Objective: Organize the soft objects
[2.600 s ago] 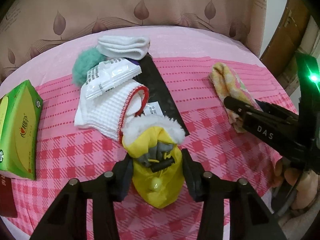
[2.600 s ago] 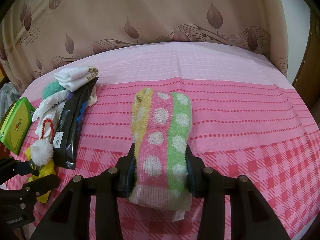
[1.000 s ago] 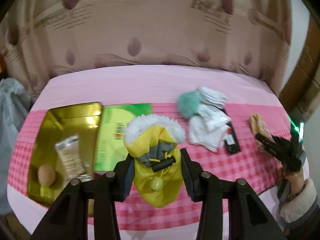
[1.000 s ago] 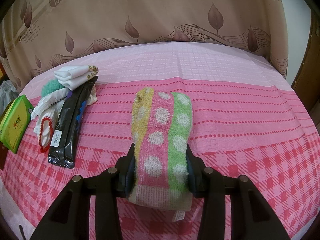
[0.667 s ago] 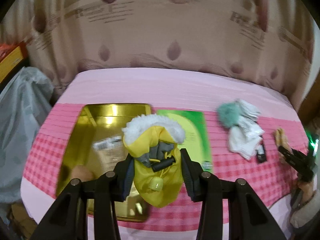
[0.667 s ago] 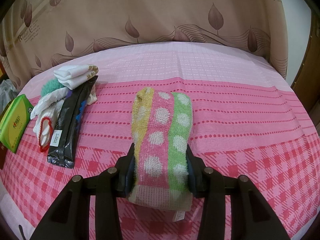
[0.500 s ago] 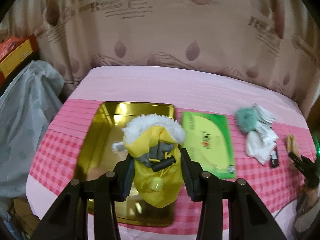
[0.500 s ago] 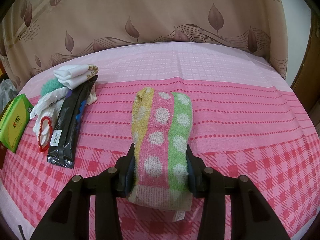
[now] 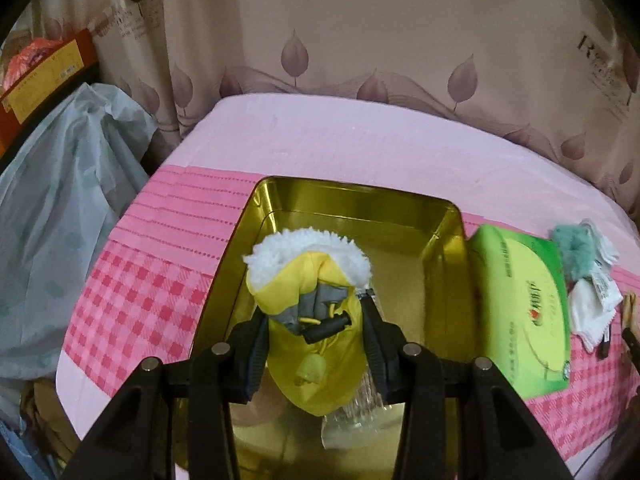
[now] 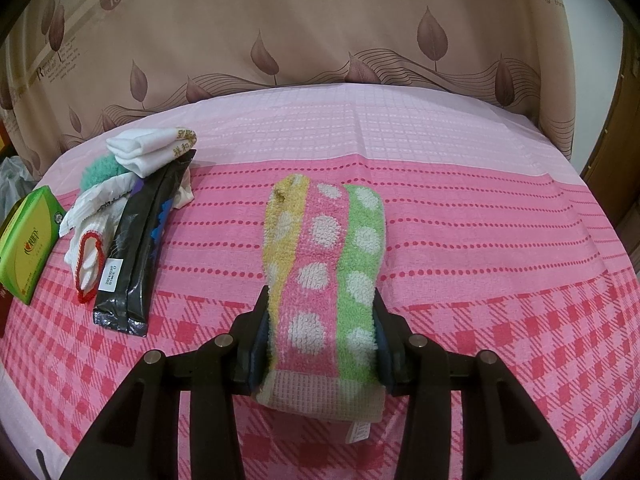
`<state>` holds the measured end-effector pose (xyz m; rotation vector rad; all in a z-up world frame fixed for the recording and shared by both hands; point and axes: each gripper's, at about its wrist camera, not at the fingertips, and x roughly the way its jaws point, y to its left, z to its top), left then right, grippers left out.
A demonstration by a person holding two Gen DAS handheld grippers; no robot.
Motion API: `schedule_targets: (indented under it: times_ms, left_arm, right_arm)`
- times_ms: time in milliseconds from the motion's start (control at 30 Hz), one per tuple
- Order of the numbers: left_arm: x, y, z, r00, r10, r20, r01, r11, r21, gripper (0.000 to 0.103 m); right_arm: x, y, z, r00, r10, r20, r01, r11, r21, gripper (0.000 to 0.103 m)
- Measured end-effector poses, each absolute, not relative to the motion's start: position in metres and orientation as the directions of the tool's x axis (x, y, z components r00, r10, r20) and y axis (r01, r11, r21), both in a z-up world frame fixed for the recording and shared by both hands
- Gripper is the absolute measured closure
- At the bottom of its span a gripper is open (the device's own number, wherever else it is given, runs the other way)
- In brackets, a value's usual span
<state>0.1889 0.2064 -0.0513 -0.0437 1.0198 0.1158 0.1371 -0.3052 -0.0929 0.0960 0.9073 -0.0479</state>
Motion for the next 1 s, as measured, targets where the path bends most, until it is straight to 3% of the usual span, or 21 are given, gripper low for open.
schedule_targets:
  times_ms: [500, 667, 1000]
  left_arm:
    - [0.218, 0.219, -0.088, 0.434, 0.088, -0.897, -0.126, 0.991, 0.036, 0.055]
    - [0.219, 0.223, -0.089, 0.425, 0.080, -0.901, -0.129, 0.991, 0.027, 0.043]
    - [0.200, 0.225, -0.069, 0.472, 0.086, -0.878, -0.142, 0.990, 0.021, 0.043]
  right_arm:
    - [0.138, -0.303, -0.095, 0.611, -0.006, -0.792, 0.075, 0.996, 0.050, 0.059]
    - [0.137, -0.301, -0.095, 0.610, -0.019, -0.792, 0.073, 0.997, 0.032, 0.058]
    - [0.136, -0.301, -0.095, 0.609, -0.025, -0.793, 0.072, 0.997, 0.024, 0.058]
